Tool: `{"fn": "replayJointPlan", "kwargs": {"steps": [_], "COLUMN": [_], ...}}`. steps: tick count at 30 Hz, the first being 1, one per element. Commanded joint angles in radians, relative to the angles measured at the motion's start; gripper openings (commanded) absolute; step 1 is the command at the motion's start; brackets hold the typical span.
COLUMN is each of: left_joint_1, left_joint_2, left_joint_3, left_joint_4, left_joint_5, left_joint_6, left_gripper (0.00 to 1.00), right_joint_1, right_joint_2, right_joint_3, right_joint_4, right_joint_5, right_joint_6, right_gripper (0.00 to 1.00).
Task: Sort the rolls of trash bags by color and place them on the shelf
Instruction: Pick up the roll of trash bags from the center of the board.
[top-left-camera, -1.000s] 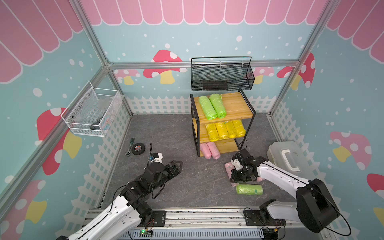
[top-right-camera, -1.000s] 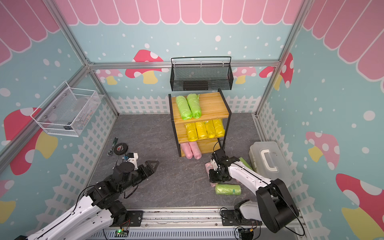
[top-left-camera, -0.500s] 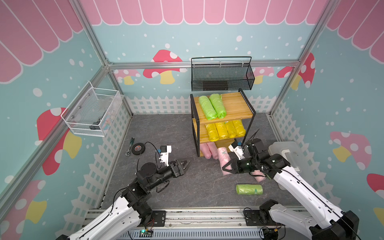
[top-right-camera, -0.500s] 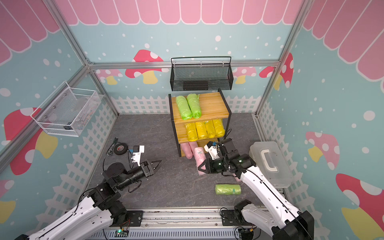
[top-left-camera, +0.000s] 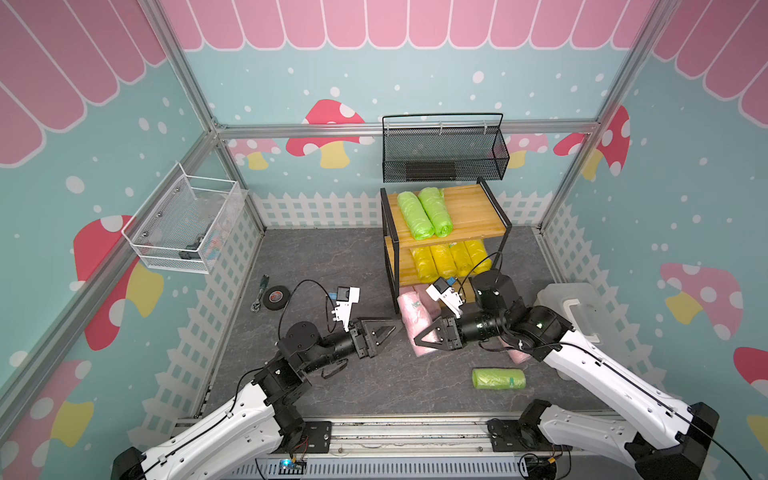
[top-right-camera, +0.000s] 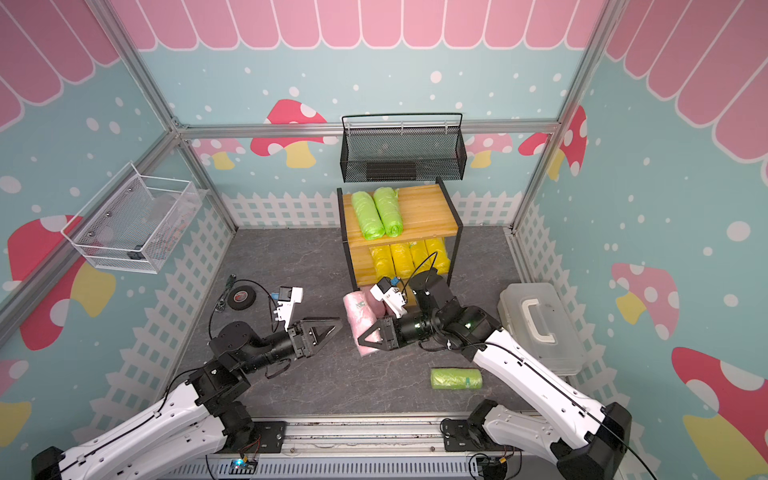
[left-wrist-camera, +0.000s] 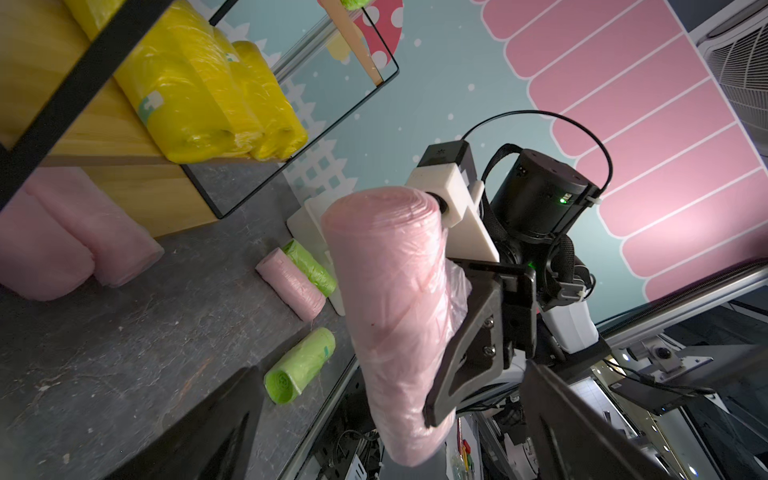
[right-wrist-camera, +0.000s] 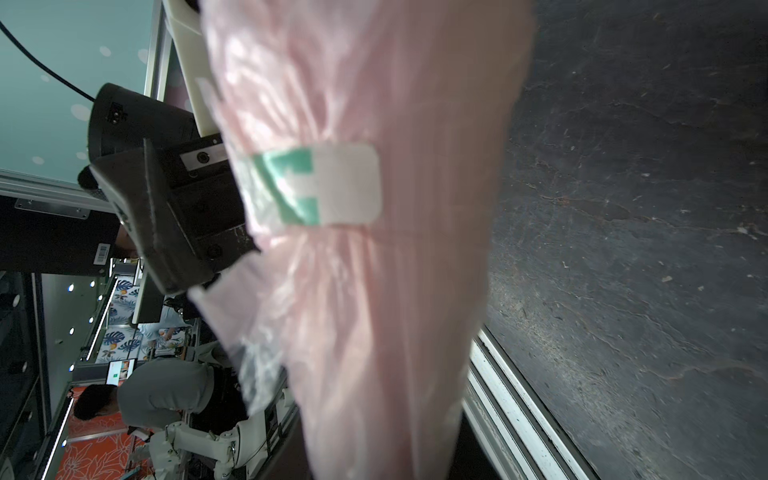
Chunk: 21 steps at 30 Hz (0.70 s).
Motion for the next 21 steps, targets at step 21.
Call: {"fn": "replayJointPlan", "kwargs": {"steps": [21], "left_joint_1": [-0.017], "left_joint_2": [-0.018], "left_joint_3": [0.029], "left_joint_4": [0.030], "left_joint_5": [0.015], "left_joint_6": [0.037], "left_gripper": [0.79], "right_joint_1": [0.108], "right_joint_2": [0.093], "right_joint_3": [0.069], "right_joint_4": [0.104], "right_joint_5": [0.009], "right_joint_6": [0.025], "right_gripper": [0.00]}}
